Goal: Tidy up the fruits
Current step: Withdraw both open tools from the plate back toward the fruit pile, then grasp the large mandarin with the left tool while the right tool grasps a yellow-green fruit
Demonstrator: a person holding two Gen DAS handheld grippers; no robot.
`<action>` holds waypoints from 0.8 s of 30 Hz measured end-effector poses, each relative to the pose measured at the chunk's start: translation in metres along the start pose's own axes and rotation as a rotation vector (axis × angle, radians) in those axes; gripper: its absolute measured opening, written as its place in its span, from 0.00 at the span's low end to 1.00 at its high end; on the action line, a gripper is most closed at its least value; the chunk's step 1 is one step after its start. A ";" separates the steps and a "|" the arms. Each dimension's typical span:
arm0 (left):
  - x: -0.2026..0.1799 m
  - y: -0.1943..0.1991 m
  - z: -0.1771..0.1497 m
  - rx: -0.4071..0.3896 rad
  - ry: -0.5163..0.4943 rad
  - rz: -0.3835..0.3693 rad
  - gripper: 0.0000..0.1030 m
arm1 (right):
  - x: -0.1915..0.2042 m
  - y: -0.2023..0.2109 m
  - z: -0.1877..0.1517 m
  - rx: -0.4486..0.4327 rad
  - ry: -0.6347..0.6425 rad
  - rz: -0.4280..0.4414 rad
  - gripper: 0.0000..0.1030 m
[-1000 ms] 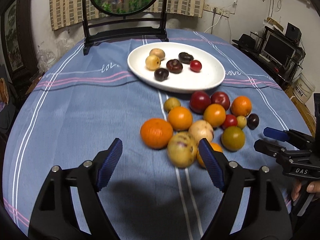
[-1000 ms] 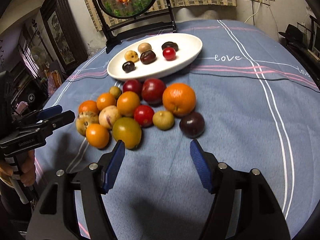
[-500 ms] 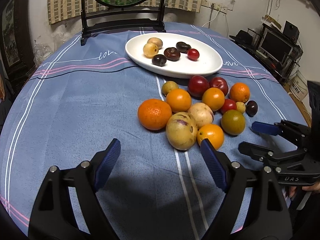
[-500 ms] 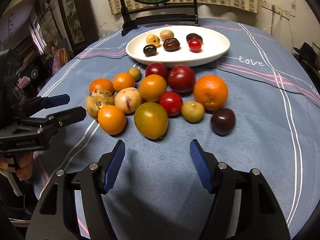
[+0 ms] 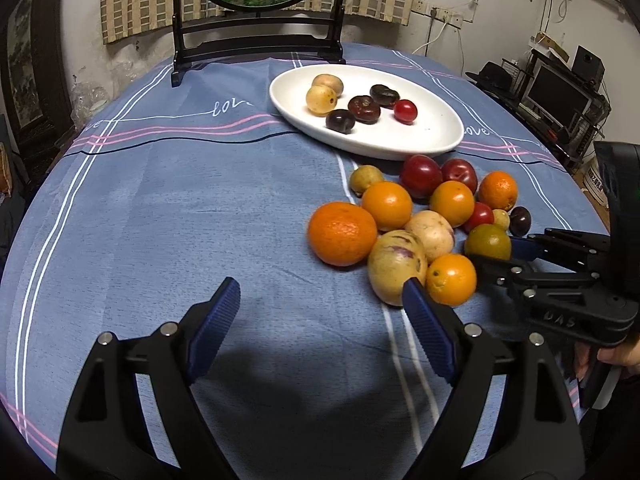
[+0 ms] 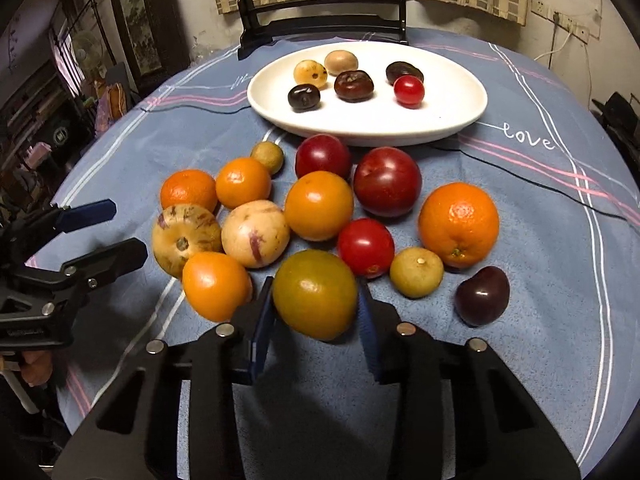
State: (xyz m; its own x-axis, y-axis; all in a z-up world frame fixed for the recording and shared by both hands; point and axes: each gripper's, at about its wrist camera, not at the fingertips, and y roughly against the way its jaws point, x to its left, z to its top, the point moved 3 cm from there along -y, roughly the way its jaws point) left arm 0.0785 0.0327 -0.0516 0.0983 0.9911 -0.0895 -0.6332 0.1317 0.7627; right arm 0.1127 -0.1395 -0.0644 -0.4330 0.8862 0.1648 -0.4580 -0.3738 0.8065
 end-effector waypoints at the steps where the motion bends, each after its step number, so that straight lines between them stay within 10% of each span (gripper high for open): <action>1: 0.001 0.000 0.001 0.000 -0.001 0.002 0.82 | -0.002 0.001 -0.001 -0.002 -0.007 0.006 0.38; 24: -0.005 -0.045 0.018 0.089 -0.245 0.057 0.68 | -0.013 0.008 -0.009 -0.007 -0.067 0.073 0.38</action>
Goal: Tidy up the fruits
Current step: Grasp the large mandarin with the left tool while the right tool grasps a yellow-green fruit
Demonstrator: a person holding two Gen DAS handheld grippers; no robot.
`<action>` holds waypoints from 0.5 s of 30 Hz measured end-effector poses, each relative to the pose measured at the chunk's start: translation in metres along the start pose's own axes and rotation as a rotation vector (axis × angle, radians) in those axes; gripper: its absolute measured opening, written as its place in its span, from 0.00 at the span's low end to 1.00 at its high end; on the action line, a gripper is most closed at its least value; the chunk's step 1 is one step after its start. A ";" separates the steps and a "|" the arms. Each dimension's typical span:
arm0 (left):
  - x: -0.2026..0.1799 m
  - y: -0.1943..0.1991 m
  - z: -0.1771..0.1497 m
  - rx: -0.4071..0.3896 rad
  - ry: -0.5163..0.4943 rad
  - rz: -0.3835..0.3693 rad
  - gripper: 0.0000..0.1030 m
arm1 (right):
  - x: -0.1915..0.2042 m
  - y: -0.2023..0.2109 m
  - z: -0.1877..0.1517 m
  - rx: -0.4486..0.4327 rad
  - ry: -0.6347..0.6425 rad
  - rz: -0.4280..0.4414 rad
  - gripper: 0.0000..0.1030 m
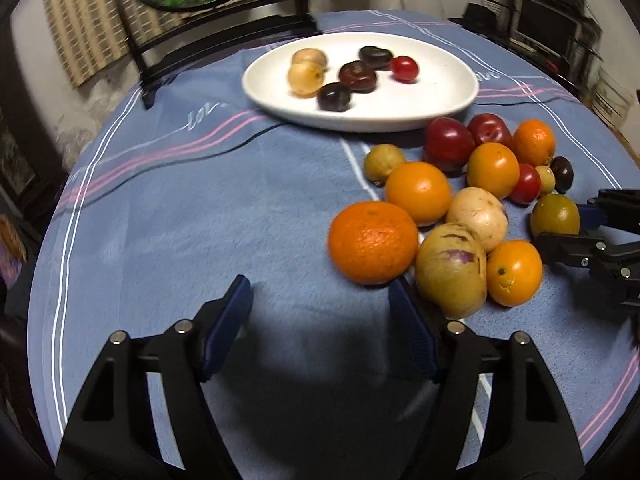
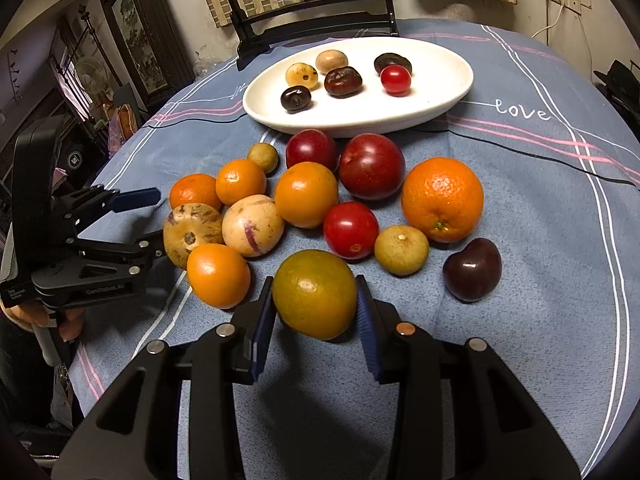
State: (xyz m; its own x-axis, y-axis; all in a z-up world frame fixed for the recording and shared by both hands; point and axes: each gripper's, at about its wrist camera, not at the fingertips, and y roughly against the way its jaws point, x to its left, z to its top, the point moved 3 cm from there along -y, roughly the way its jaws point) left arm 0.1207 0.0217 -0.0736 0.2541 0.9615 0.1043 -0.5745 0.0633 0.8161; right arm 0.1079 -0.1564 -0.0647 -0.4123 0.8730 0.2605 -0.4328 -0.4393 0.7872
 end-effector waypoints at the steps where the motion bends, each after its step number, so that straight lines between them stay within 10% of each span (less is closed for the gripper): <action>1: 0.000 -0.001 0.001 -0.001 -0.004 -0.018 0.65 | 0.000 0.000 0.000 0.000 0.000 0.000 0.38; 15: -0.013 -0.014 0.022 -0.018 -0.025 -0.106 0.42 | 0.000 0.000 -0.001 -0.001 -0.002 0.001 0.38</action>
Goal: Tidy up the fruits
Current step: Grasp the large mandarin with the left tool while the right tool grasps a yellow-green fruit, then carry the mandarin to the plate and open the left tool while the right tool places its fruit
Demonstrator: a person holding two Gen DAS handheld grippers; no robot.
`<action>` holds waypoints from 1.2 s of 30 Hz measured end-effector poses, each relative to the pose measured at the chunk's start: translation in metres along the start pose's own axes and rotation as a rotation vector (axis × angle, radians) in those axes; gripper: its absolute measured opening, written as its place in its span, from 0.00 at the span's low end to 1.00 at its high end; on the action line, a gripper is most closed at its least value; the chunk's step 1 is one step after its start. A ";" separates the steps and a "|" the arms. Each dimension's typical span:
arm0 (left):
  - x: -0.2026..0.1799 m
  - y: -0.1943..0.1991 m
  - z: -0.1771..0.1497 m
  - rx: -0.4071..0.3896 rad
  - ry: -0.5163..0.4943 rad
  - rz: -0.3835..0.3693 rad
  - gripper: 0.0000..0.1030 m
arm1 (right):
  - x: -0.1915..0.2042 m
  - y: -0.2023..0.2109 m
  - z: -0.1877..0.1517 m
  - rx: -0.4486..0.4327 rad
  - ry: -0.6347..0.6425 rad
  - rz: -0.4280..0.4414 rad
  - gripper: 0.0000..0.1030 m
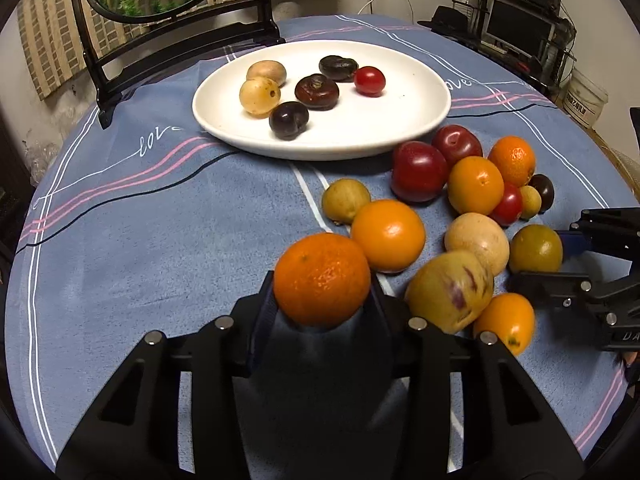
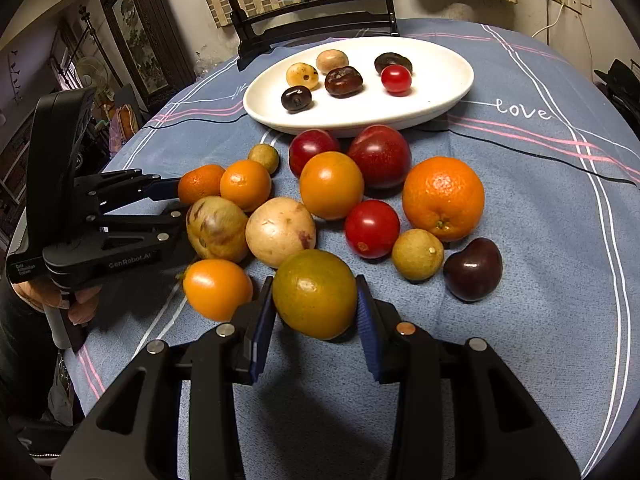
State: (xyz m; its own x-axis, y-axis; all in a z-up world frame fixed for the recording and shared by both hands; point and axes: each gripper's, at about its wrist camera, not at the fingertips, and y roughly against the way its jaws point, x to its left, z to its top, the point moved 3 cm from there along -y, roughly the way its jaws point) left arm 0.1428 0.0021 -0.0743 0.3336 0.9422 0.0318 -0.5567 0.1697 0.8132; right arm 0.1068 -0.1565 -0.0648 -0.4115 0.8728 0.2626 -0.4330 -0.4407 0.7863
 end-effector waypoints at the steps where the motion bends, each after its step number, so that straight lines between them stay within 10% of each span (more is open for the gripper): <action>1: 0.000 0.001 0.000 -0.001 0.006 -0.003 0.42 | 0.000 0.000 0.000 -0.001 0.000 0.000 0.38; 17: 0.001 0.068 0.007 -0.137 0.057 -0.035 0.42 | -0.002 0.051 0.011 -0.112 0.032 -0.021 0.38; 36: 0.011 0.064 0.096 -0.216 0.126 -0.025 0.42 | -0.012 0.070 0.120 -0.265 0.107 -0.077 0.38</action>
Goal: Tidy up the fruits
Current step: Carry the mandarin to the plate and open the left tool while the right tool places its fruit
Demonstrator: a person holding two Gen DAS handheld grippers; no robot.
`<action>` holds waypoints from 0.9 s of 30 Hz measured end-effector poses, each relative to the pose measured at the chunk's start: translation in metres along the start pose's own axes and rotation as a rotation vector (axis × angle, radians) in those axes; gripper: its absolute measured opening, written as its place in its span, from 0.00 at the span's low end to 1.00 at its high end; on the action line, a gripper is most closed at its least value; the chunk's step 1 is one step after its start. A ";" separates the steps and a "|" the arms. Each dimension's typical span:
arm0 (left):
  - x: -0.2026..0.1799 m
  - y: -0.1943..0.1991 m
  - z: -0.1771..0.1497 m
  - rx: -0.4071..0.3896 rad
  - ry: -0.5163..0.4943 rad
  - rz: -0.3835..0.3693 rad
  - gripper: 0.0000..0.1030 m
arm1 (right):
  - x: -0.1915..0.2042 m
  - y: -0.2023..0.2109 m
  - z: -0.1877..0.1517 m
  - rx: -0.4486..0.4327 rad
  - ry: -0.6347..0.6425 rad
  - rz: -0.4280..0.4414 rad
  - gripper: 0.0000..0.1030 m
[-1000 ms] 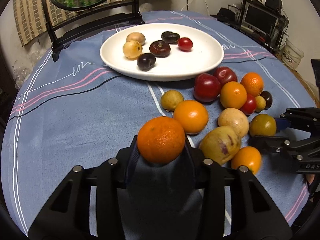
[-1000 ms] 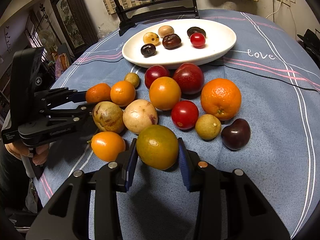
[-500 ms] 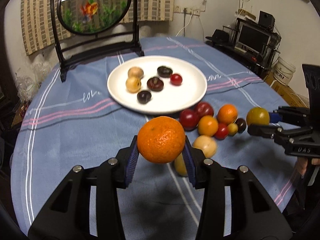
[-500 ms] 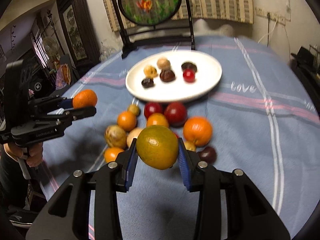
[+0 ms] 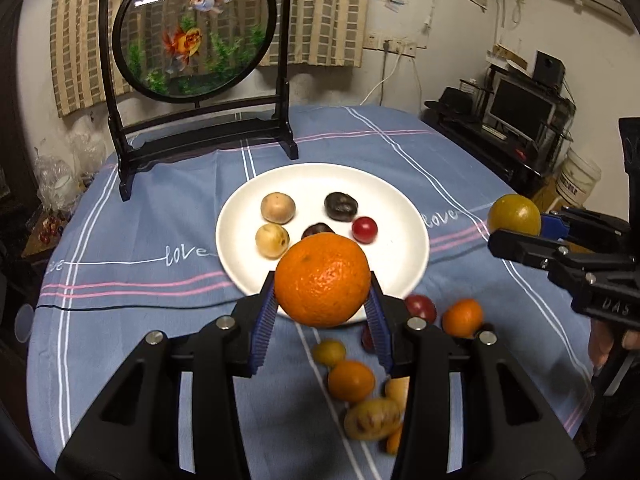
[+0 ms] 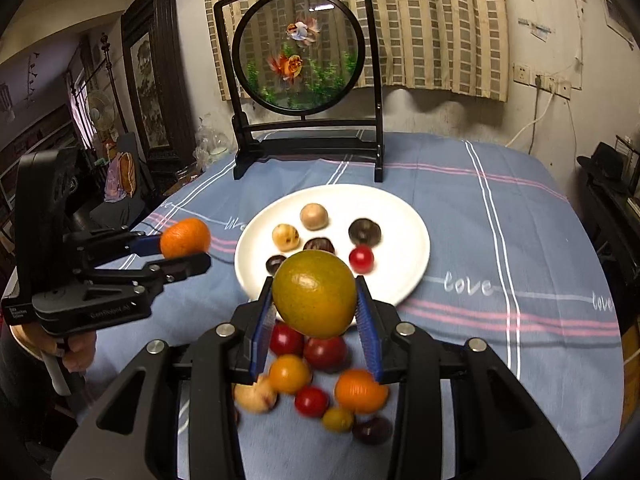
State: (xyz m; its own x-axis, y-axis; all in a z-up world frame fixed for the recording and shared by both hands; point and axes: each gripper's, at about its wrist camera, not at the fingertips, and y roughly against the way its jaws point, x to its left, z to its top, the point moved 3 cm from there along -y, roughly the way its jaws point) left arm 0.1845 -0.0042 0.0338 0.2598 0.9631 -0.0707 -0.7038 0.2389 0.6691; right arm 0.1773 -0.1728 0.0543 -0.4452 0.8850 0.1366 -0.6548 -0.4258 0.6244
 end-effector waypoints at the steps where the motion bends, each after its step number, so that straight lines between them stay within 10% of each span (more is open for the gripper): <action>1: 0.003 -0.008 0.004 0.006 0.013 0.010 0.42 | -0.001 -0.008 0.004 0.009 0.009 -0.009 0.38; 27: 0.064 -0.154 0.050 0.174 0.155 0.119 0.43 | -0.085 -0.173 0.029 0.217 -0.134 -0.108 0.38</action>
State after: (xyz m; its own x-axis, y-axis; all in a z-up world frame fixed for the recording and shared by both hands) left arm 0.3420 0.0149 -0.0367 0.0683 0.9938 -0.0876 -0.5953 0.1111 0.7958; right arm 0.3460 -0.1684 -0.0432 -0.2858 0.9462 0.1519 -0.5417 -0.2903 0.7889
